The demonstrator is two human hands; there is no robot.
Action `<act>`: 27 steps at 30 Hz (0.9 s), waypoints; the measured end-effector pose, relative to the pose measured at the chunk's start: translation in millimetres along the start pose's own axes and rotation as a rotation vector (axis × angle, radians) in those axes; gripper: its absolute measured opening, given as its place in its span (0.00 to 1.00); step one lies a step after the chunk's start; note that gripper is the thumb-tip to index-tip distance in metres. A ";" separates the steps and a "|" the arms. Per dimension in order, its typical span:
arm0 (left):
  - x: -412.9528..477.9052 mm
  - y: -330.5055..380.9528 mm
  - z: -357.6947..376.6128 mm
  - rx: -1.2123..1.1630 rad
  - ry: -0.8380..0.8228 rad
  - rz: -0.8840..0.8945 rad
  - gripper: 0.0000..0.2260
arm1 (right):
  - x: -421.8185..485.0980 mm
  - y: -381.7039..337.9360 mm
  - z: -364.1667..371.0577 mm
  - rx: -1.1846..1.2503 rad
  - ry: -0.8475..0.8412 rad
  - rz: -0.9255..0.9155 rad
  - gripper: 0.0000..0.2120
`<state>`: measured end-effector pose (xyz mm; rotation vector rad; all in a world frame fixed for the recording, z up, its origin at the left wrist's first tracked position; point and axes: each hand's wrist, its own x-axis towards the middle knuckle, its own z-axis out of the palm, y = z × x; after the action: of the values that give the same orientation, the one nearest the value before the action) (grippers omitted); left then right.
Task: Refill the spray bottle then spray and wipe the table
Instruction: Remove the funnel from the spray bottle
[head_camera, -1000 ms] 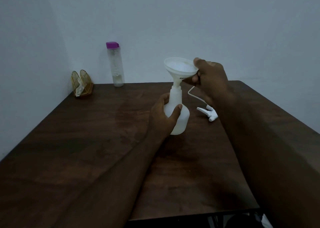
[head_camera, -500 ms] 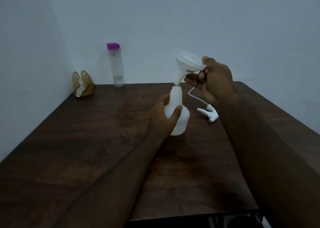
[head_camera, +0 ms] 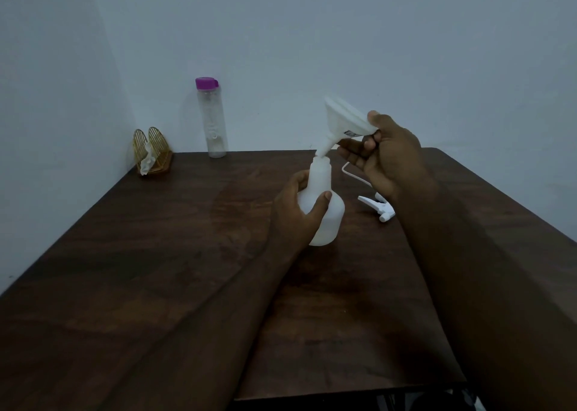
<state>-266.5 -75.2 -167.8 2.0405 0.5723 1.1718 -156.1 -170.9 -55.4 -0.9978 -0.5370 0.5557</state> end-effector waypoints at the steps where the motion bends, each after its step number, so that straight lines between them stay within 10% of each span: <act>1: -0.1 -0.2 0.0 -0.001 0.005 0.004 0.25 | -0.2 0.8 -0.7 -0.016 0.004 -0.005 0.17; 27: -1.3 0.2 0.3 -0.023 0.011 0.013 0.24 | -1.7 9.1 -6.4 -0.055 0.002 -0.006 0.21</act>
<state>-266.8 -76.2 -168.4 2.0225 0.5498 1.1922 -154.9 -172.1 -66.6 -1.0488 -0.5557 0.5366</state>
